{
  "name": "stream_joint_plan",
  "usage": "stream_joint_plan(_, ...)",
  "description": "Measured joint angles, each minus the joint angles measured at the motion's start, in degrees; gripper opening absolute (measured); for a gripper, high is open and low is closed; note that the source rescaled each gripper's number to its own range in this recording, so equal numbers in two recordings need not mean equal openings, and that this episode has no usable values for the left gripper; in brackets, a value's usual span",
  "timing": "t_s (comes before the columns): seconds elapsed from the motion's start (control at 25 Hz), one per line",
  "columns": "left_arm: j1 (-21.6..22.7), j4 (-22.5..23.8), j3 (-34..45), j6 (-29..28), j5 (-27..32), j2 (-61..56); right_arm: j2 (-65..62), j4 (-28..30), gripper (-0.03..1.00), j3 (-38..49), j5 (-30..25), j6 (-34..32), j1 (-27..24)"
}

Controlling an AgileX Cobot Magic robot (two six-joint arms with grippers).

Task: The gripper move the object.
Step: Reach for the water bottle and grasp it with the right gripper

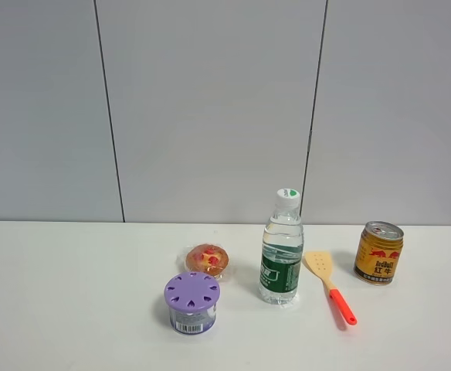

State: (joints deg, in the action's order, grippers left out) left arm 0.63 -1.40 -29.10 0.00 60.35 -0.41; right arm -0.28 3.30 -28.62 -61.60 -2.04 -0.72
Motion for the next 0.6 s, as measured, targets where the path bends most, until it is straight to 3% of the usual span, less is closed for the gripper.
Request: stream_joint_plan(0.6, 0.0, 0.0, 0.0, 0.0, 0.0, 0.0, 0.0, -0.2, 1.0, 0.0, 0.0, 0.0, 0.1)
